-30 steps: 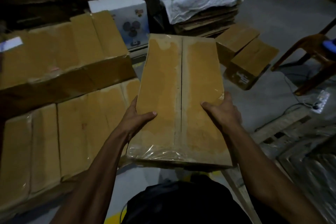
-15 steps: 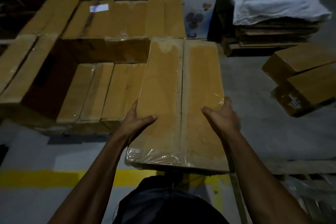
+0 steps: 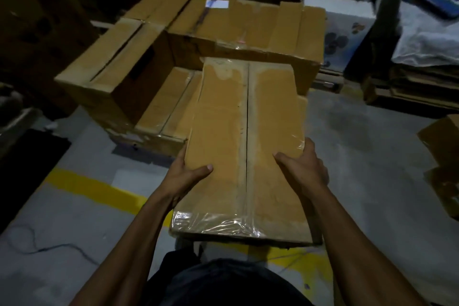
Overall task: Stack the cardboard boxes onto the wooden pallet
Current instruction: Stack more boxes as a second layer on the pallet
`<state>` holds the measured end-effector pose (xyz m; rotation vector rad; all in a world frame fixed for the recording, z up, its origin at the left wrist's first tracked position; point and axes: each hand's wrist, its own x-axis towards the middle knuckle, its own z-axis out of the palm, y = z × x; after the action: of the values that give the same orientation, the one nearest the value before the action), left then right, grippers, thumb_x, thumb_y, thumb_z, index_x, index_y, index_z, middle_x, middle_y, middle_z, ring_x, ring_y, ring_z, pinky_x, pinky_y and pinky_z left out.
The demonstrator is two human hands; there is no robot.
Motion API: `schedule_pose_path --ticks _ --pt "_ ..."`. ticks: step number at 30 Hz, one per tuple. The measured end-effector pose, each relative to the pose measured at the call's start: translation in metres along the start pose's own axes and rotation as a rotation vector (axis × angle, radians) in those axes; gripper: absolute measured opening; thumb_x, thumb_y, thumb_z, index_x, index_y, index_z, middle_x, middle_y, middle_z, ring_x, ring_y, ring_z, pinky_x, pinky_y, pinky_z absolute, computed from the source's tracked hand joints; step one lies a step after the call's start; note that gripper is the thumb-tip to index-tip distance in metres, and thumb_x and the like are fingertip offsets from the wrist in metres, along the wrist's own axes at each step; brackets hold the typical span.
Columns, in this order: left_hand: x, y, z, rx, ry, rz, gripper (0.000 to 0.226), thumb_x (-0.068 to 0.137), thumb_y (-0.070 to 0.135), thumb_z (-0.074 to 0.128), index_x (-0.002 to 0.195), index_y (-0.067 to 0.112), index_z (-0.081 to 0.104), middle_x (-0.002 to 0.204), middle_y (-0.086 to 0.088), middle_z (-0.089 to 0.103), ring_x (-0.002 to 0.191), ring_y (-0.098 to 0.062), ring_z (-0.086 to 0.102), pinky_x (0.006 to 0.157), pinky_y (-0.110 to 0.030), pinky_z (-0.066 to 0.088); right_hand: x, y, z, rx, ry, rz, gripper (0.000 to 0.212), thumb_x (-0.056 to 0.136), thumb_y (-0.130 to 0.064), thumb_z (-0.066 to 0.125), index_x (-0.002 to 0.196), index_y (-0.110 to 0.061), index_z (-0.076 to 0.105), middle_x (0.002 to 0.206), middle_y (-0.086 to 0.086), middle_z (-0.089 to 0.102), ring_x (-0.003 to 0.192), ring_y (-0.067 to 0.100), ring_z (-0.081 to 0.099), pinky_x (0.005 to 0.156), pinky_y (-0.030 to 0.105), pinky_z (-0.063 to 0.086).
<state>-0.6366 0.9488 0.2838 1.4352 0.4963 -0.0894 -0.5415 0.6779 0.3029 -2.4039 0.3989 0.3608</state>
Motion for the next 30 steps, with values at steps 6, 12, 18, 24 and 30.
schedule_pose_path --ticks 6,12,18,24,30 --pt "0.03 0.006 -0.099 -0.005 0.016 0.013 0.073 0.077 0.011 0.081 0.137 0.034 0.045 0.12 -0.002 0.066 0.101 -0.014 0.069 0.072 -0.026 0.058 -0.009 -0.083 0.069 -0.004 -0.025 -0.042 0.095 0.081 -0.066 0.067 0.155 -0.033 0.018 0.147 0.011 0.048 0.129 0.04 0.049 0.1 0.048 0.041" --pt "0.068 0.025 -0.196 0.007 0.033 0.0 0.08 0.077 0.012 0.082 0.143 0.03 0.041 0.122 -0.002 0.064 0.106 -0.02 0.067 0.073 -0.027 0.059 -0.015 -0.159 0.139 0.022 -0.036 -0.032 0.096 0.08 -0.068 0.067 0.155 -0.035 0.018 0.144 0.011 0.051 0.127 0.04 0.049 0.1 0.047 0.04" --pt "0.099 0.049 -0.257 0.06 0.052 0.02 0.07 0.082 0.006 0.077 0.136 0.029 0.041 0.113 0.006 0.063 0.099 -0.008 0.064 0.067 -0.016 0.055 -0.015 -0.22 0.179 0.051 -0.027 -0.053 0.086 0.081 -0.063 0.069 0.15 -0.034 0.026 0.134 0.007 0.057 0.121 0.038 0.052 0.099 0.048 0.042" --pt "0.137 0.059 -0.289 0.113 0.052 -0.013 0.076 0.079 0.015 0.081 0.14 0.032 0.039 0.119 0.005 0.062 0.107 -0.014 0.063 0.081 -0.029 0.057 0.003 -0.256 0.205 0.07 -0.018 -0.046 0.083 0.083 -0.06 0.07 0.149 -0.032 0.027 0.134 0.006 0.057 0.123 0.037 0.053 0.101 0.049 0.039" --pt "0.208 0.067 -0.308 0.147 0.04 -0.041 0.082 0.077 0.016 0.084 0.144 0.031 0.039 0.124 0.002 0.061 0.111 -0.017 0.062 0.087 -0.034 0.056 0.056 -0.29 0.233 0.059 -0.029 -0.006 0.081 0.083 -0.06 0.069 0.148 -0.032 0.029 0.129 0.004 0.06 0.118 0.036 0.056 0.093 0.043 0.041"
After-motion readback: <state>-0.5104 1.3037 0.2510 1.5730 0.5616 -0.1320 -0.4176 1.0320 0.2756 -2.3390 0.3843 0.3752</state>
